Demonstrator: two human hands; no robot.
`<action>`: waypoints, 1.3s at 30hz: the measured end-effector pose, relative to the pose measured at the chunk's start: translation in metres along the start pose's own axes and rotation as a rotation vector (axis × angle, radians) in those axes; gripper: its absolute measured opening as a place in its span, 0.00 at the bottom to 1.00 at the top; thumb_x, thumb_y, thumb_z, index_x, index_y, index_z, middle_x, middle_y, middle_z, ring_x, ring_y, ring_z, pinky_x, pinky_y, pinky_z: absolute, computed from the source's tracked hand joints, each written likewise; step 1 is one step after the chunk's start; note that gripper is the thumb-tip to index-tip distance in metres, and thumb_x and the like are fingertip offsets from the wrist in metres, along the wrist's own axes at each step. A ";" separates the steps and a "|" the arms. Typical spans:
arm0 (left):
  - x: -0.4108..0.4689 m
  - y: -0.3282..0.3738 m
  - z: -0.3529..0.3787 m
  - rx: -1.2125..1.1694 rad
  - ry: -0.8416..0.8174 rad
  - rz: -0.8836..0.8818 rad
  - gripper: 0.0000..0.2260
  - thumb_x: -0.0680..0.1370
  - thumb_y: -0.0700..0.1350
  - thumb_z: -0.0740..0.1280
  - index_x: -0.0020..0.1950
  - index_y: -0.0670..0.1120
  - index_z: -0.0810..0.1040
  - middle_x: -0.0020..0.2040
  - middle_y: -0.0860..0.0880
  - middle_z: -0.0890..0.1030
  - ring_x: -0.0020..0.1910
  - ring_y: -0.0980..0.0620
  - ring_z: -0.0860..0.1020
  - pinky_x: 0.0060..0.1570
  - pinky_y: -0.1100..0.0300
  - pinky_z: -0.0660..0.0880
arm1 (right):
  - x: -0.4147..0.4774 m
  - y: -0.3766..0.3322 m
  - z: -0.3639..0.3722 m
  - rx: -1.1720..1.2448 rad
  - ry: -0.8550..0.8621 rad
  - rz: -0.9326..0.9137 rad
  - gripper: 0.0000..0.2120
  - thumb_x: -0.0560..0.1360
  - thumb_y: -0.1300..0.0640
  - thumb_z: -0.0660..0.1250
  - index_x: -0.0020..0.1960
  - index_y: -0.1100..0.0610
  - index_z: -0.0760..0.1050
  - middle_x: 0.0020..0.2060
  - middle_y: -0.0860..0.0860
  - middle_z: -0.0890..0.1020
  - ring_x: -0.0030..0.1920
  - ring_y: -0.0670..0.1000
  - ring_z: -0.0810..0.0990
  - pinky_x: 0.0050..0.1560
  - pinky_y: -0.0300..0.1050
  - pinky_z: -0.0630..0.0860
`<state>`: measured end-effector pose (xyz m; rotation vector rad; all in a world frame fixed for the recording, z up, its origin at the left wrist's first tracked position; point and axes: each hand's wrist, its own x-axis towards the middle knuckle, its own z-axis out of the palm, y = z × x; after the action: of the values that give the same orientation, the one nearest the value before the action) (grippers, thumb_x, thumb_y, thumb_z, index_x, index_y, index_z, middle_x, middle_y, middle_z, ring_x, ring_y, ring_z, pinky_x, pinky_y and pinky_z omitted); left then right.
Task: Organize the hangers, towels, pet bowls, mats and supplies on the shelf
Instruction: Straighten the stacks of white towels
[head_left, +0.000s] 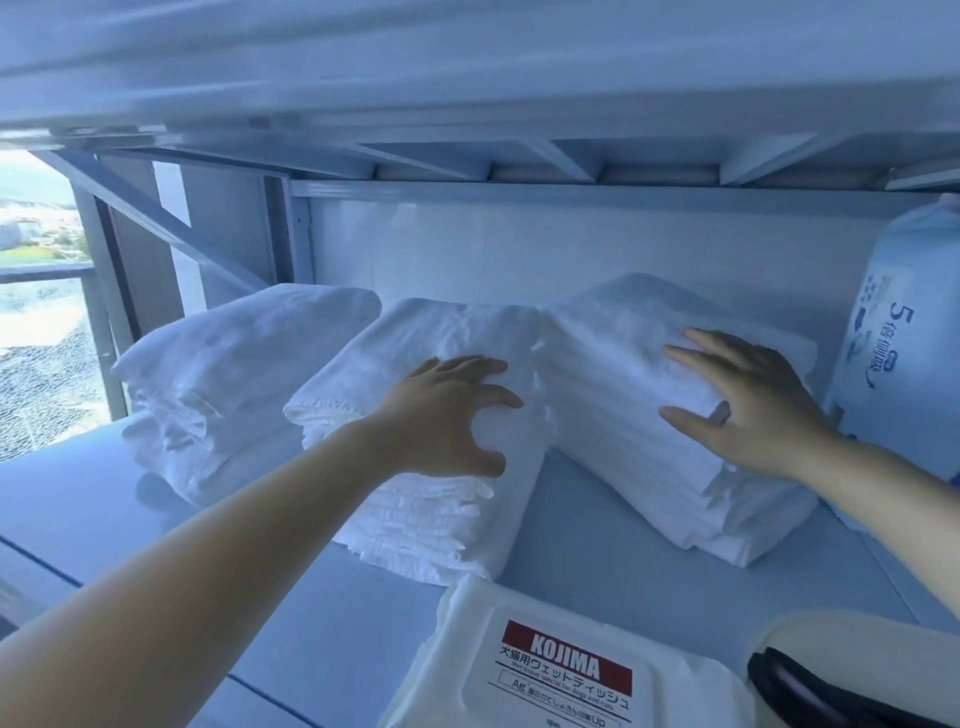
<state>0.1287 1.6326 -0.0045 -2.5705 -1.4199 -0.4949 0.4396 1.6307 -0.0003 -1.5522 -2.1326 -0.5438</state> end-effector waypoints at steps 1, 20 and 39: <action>-0.001 -0.003 -0.001 -0.001 -0.005 0.007 0.28 0.67 0.60 0.68 0.66 0.64 0.68 0.75 0.61 0.56 0.73 0.60 0.52 0.71 0.59 0.48 | -0.001 -0.001 0.003 -0.021 0.014 0.006 0.36 0.67 0.31 0.52 0.68 0.50 0.70 0.69 0.51 0.69 0.70 0.53 0.66 0.66 0.53 0.62; 0.072 0.064 0.005 -0.193 0.035 0.057 0.23 0.76 0.61 0.61 0.70 0.58 0.65 0.75 0.52 0.59 0.74 0.52 0.56 0.72 0.53 0.53 | 0.034 0.059 -0.028 0.309 -0.060 0.280 0.18 0.80 0.46 0.54 0.66 0.51 0.71 0.65 0.49 0.70 0.66 0.48 0.68 0.62 0.40 0.62; 0.145 0.069 0.057 -0.056 0.002 0.411 0.24 0.80 0.62 0.45 0.68 0.48 0.62 0.72 0.36 0.63 0.68 0.29 0.65 0.62 0.31 0.63 | 0.008 0.048 0.010 0.152 -0.031 0.522 0.25 0.77 0.36 0.45 0.71 0.41 0.60 0.66 0.55 0.70 0.66 0.59 0.68 0.65 0.53 0.65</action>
<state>0.2705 1.7268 -0.0045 -2.7971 -0.8464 -0.4745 0.4822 1.6560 -0.0015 -1.9332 -1.6411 -0.1750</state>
